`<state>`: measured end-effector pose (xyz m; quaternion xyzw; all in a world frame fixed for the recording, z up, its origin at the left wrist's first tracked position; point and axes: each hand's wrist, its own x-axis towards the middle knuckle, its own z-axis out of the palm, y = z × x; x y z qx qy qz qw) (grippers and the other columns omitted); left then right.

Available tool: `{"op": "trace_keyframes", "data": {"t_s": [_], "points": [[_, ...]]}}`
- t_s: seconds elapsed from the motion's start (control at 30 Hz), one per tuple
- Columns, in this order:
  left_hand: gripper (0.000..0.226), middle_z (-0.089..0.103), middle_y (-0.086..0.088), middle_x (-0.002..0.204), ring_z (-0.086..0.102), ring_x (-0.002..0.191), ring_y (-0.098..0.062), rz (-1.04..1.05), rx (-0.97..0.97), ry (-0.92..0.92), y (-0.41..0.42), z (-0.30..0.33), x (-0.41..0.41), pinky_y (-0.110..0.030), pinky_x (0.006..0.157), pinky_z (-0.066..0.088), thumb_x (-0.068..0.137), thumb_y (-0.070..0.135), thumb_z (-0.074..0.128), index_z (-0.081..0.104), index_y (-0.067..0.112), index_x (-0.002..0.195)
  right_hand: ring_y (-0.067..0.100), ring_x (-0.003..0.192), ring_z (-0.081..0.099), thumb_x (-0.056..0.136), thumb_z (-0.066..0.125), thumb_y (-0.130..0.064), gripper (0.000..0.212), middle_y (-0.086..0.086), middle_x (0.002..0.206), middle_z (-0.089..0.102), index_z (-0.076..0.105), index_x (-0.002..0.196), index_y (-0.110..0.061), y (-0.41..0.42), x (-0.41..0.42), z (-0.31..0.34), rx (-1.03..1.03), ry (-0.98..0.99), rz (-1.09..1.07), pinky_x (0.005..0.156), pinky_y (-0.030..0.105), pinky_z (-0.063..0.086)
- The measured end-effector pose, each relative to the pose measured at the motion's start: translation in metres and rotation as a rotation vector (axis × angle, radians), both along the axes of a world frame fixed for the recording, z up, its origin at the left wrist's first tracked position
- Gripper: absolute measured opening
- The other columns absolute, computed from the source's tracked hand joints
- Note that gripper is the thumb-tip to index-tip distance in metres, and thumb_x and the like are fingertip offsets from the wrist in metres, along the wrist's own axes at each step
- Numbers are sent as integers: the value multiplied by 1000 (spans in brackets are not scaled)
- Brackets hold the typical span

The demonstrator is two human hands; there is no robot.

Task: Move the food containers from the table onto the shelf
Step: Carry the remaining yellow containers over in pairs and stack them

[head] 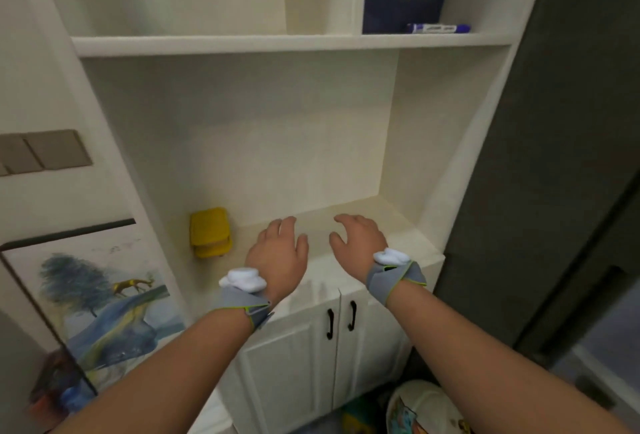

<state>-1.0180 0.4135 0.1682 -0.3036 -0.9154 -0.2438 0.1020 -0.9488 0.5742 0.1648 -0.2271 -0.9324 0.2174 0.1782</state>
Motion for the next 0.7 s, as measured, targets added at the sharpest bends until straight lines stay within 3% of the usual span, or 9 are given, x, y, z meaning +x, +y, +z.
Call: {"op": "trace_keyframes", "data": {"t_s": [0.2,0.47,0.7], "points": [[49,49,-10,142,49,122,-34,-144,-90,75,-7,7,77,-42,96,44,99,42,39,40,20,142,29,130,43,93,48,-39,46,4,138,54,51,137,-25,-14,101,7,60,14,-79,101,39,40],[45,51,-11,138,51,119,-33,-341,-53,61,-25,17,163,-42,94,47,99,39,38,41,21,140,28,127,46,90,49,-38,45,2,133,58,53,134,-26,-56,217,26,92,65,-297,99,36,39],[39,55,-9,129,56,111,-32,-552,-103,59,-74,8,266,-42,86,50,99,38,38,44,24,135,30,124,47,90,49,-41,47,4,132,58,53,134,-27,-139,340,8,17,46,-485,100,41,43]]}}
